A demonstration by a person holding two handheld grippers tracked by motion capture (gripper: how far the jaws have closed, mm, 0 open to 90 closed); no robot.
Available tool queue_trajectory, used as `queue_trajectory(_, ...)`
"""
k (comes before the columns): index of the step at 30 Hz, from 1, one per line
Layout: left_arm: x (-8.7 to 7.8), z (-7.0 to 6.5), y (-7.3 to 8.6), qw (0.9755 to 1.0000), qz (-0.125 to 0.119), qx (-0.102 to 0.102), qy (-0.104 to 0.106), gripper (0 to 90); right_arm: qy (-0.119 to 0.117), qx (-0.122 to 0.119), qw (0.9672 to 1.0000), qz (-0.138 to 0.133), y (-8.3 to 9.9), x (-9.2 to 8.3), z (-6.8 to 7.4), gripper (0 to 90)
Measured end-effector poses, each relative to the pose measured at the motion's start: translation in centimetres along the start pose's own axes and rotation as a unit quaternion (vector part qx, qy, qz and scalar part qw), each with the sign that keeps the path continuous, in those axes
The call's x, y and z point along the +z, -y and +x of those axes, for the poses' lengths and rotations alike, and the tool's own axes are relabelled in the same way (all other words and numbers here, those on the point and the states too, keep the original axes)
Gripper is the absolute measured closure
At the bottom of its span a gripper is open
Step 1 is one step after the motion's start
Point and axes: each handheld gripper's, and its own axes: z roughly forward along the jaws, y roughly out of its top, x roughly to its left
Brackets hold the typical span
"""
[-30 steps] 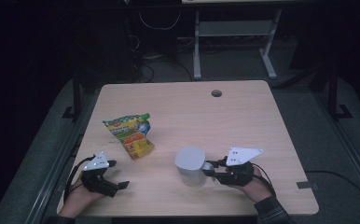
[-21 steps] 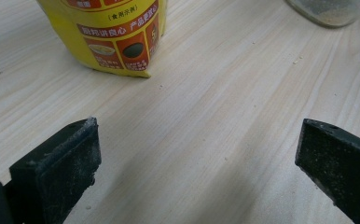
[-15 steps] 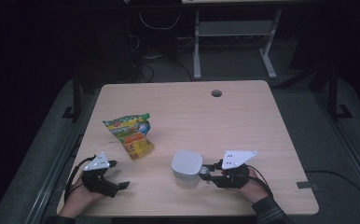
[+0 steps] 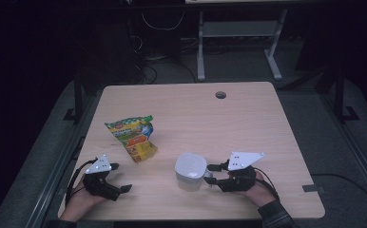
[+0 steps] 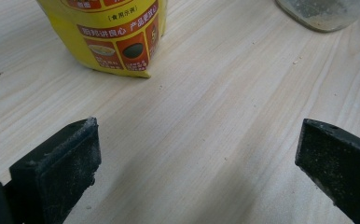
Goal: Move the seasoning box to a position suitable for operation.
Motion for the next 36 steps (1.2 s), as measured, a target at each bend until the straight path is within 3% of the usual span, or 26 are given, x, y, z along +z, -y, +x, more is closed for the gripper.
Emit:
queue_trajectory(7,0.0,0.0,0.0,1.0000,0.000,0.000,0.000,0.0,0.019,0.029,0.9994,-0.005,0.7,-1.4,0.5,48.4)
queue_trajectory(15,0.0,0.0,0.0,1.0000,-0.001,-0.002,0.001,0.0,0.022,0.046,0.9987,-0.004,1.7,-2.6,2.3,70.8)
queue_trajectory(20,0.1,0.0,-0.1,1.0000,0.001,-0.001,0.001,0.0,0.008,0.036,0.9993,0.001,1.7,-2.1,3.1,89.0)
queue_trajectory(36,0.2,-0.1,0.0,1.0000,0.001,-0.003,0.005,0.0,-0.001,0.027,0.9995,0.014,1.2,0.3,3.0,89.4)
